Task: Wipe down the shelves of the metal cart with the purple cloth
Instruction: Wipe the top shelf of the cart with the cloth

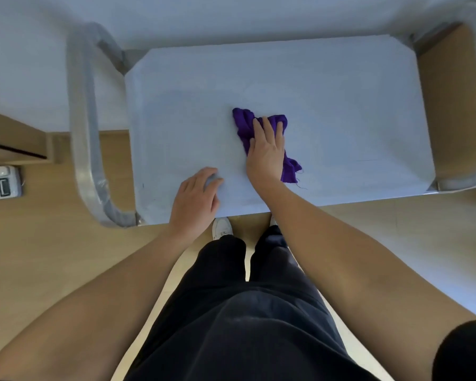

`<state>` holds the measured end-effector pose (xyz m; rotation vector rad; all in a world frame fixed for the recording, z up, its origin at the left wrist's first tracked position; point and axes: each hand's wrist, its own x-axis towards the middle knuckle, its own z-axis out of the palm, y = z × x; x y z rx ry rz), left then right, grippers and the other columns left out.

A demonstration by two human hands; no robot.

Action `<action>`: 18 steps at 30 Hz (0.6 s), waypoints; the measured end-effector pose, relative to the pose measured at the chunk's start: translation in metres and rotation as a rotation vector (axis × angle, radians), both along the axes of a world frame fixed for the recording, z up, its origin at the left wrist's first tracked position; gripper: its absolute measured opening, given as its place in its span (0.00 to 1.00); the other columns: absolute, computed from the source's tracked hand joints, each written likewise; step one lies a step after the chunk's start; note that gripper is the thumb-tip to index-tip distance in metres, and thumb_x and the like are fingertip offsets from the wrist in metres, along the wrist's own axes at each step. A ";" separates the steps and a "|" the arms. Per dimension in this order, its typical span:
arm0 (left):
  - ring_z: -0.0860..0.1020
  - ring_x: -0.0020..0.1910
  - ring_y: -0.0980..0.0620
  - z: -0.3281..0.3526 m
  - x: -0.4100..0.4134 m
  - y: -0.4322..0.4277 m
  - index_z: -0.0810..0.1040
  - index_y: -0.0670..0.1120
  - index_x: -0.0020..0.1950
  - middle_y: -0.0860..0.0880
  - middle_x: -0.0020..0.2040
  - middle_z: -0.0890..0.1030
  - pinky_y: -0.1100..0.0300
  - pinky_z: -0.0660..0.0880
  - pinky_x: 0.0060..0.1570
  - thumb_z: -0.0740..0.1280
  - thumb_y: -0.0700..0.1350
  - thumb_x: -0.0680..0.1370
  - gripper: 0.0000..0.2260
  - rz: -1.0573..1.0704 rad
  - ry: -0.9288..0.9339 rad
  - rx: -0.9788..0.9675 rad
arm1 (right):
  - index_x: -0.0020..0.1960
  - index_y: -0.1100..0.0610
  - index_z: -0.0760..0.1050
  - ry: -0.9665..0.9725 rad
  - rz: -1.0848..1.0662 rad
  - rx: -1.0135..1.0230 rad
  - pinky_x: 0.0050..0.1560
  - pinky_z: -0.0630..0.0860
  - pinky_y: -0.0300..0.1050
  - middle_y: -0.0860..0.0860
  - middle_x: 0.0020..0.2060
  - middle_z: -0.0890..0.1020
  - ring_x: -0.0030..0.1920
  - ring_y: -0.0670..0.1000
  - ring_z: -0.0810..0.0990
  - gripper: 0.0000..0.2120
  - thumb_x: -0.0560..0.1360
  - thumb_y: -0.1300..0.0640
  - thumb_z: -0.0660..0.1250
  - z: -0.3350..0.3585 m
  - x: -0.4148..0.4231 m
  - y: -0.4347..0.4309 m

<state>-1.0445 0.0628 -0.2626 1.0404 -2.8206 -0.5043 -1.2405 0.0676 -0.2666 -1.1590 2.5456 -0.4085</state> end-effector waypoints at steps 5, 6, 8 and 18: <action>0.74 0.64 0.45 0.006 0.020 -0.003 0.77 0.43 0.61 0.44 0.66 0.74 0.51 0.74 0.60 0.65 0.39 0.77 0.13 0.037 -0.030 0.030 | 0.76 0.53 0.58 -0.033 0.146 0.025 0.76 0.55 0.53 0.51 0.76 0.59 0.78 0.58 0.49 0.22 0.82 0.58 0.53 0.005 0.039 0.011; 0.75 0.64 0.45 0.007 0.022 -0.003 0.77 0.43 0.61 0.44 0.66 0.75 0.51 0.74 0.60 0.65 0.38 0.76 0.13 0.048 -0.027 0.037 | 0.77 0.53 0.57 -0.041 0.168 0.035 0.76 0.55 0.53 0.51 0.76 0.59 0.78 0.58 0.49 0.23 0.82 0.58 0.53 0.007 0.044 0.015; 0.75 0.63 0.44 0.010 0.023 -0.002 0.78 0.42 0.60 0.44 0.65 0.76 0.50 0.75 0.59 0.66 0.38 0.76 0.13 0.076 -0.018 0.050 | 0.76 0.53 0.57 -0.069 0.216 0.052 0.76 0.55 0.54 0.51 0.77 0.59 0.78 0.58 0.49 0.22 0.83 0.57 0.53 0.011 0.051 0.024; 0.77 0.50 0.42 0.011 -0.022 -0.012 0.78 0.40 0.57 0.42 0.53 0.78 0.49 0.77 0.45 0.62 0.43 0.78 0.11 0.205 -0.032 -0.005 | 0.69 0.57 0.70 -0.287 0.099 -0.073 0.62 0.66 0.42 0.55 0.67 0.70 0.65 0.56 0.70 0.17 0.81 0.57 0.59 0.043 0.009 0.047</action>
